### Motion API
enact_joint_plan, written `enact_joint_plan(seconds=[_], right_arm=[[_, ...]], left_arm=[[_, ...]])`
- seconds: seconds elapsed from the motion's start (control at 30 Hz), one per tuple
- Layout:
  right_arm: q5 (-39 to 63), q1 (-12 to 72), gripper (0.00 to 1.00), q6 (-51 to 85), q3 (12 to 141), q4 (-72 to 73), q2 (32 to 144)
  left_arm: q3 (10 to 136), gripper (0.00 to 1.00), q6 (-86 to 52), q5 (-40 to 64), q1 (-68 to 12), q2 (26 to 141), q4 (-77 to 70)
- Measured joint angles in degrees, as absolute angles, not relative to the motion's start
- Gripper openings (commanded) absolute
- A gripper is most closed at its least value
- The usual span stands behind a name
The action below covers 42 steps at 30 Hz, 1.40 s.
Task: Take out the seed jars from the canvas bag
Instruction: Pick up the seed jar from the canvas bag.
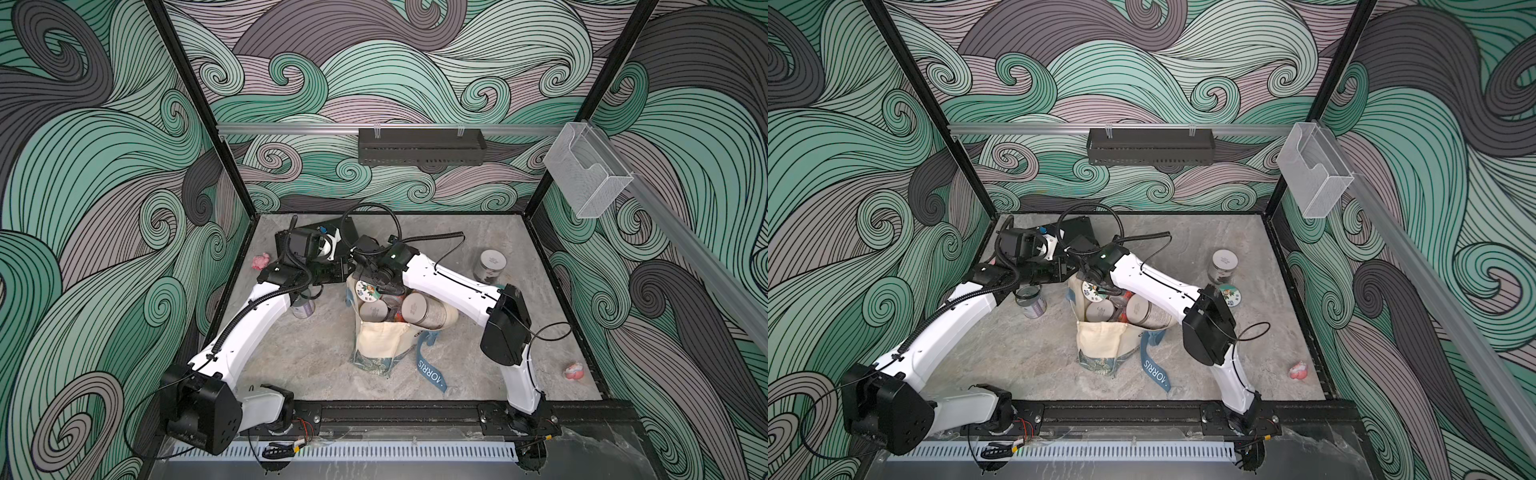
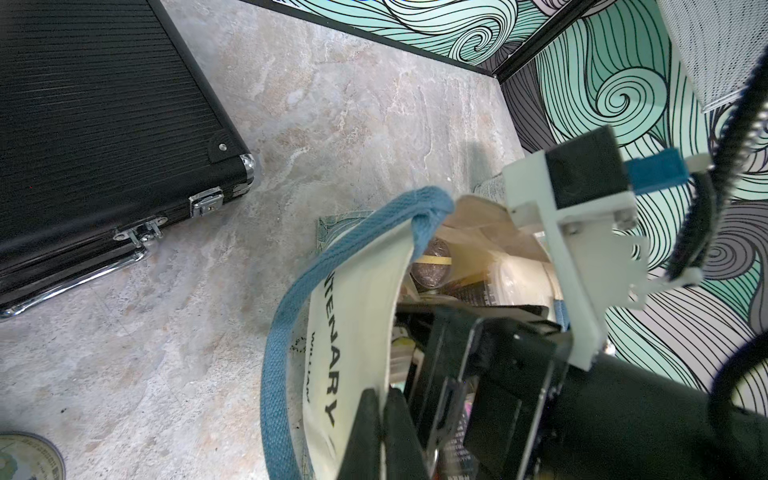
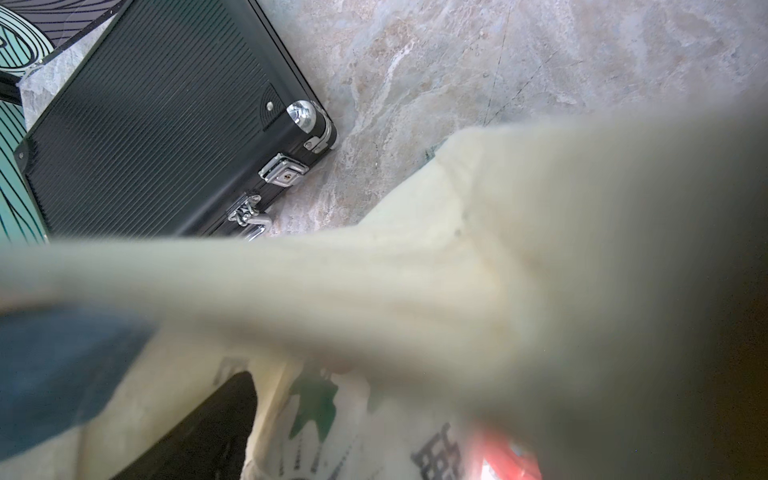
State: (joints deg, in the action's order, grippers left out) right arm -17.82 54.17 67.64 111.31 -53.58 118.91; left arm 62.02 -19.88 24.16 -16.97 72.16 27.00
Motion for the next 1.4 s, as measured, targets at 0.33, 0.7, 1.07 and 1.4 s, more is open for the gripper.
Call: enact_joint_plan(seconds=[0.33, 0.7, 1.07, 1.4], right_arm=[[-12.32, 55.64, 0.99, 71.2, 107.68, -50.98, 116.27], [-12.29, 55.59, 0.78, 73.08, 106.69, -49.52, 116.03], [-15.27, 55.42, 0.72, 71.85, 102.96, -49.12, 112.12], [-16.99, 55.4, 0.72, 69.19, 100.71, -50.81, 107.92]], left_arm=[[62.02, 0.0, -19.9, 24.21, -16.99, 72.14, 27.09], [61.87, 0.0, -19.88, 24.18, -16.99, 72.14, 27.18], [61.76, 0.0, -19.88, 24.88, -17.02, 70.96, 27.07], [61.76, 0.0, -19.86, 25.58, -17.02, 70.61, 27.03]])
